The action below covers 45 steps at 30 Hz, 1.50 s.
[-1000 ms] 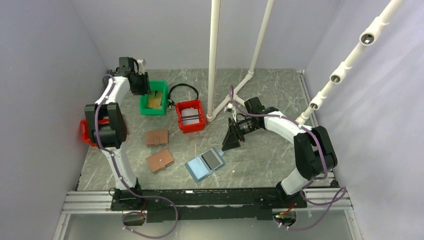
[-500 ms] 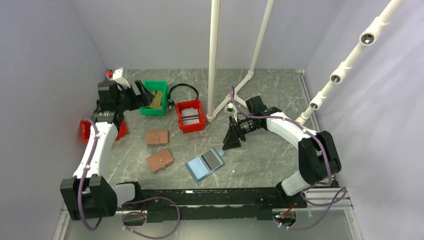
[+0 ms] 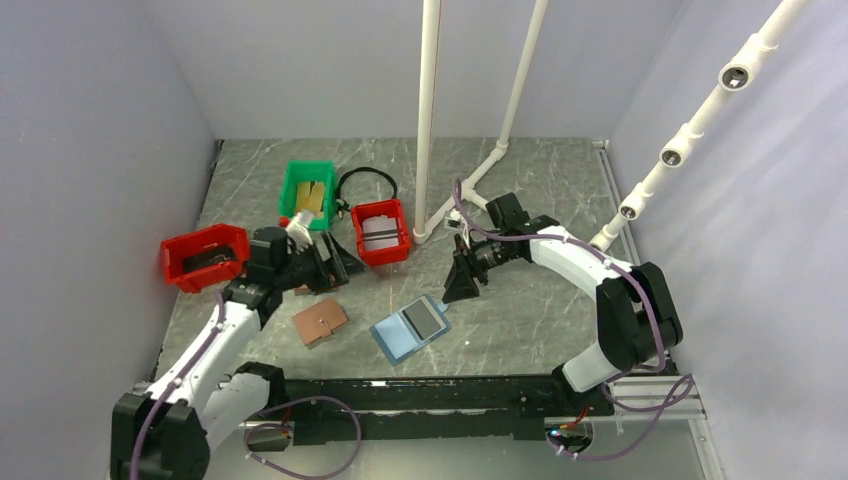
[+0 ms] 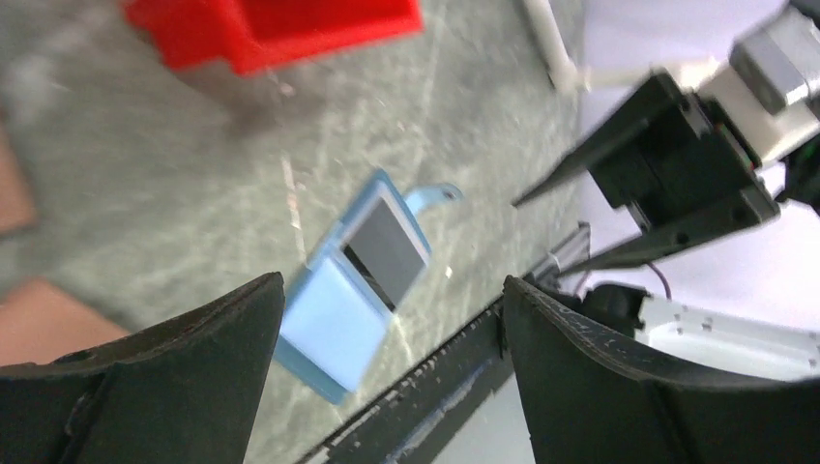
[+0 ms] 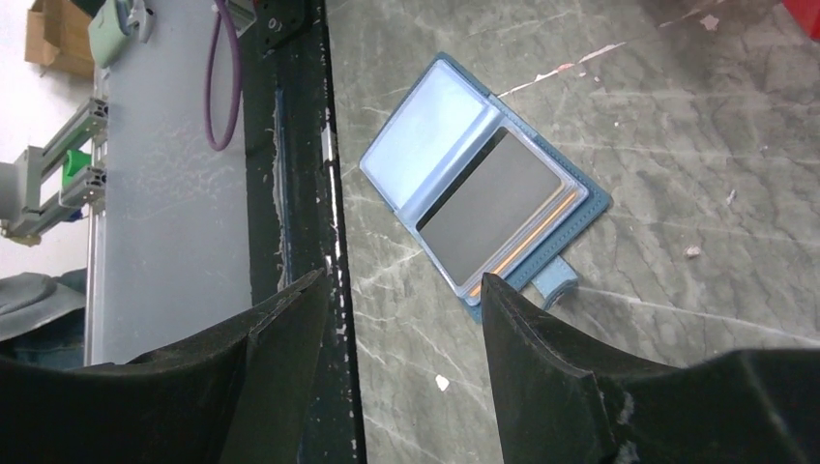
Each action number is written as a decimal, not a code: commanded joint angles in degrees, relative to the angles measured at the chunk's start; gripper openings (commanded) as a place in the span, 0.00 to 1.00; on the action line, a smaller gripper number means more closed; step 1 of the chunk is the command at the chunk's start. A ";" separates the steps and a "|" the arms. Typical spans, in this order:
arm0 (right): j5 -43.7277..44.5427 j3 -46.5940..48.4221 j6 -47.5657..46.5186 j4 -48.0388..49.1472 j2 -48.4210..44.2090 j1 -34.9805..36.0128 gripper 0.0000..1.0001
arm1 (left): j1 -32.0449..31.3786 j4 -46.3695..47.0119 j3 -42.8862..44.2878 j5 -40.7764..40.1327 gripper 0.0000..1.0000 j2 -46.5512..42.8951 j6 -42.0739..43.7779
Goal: Take the credit cards out of the card holder
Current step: Remove the credit card from the card holder.
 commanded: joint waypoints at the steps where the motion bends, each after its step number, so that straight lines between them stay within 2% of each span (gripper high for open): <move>1: 0.77 -0.35 0.15 3.36 0.45 1.81 0.61 | -8.77 8.22 -3.85 -4.93 0.87 -3.79 -9.48; 9: 2.18 -0.84 6.43 6.93 4.33 4.14 0.60 | -22.64 22.79 -12.78 -14.97 0.84 -3.21 -21.09; 12: 3.55 -1.29 10.51 9.35 5.35 4.44 0.60 | -28.51 28.06 -14.80 -19.24 0.82 -0.09 -23.82; 18: 6.89 -2.61 18.90 13.99 6.99 4.86 0.60 | -35.52 33.59 -15.12 -24.57 0.76 5.86 -26.30; 23: 7.78 -3.35 25.00 16.53 8.49 4.90 0.57 | -37.79 37.40 -16.57 -27.35 0.64 8.68 -29.06; 33: 7.80 -5.79 30.42 20.53 10.65 4.91 0.45 | -40.71 41.64 -17.89 -31.64 0.62 13.87 -31.67; 45: 11.27 -6.17 31.13 21.00 12.25 4.99 0.45 | -41.64 53.84 -18.51 -31.22 0.59 27.20 -34.04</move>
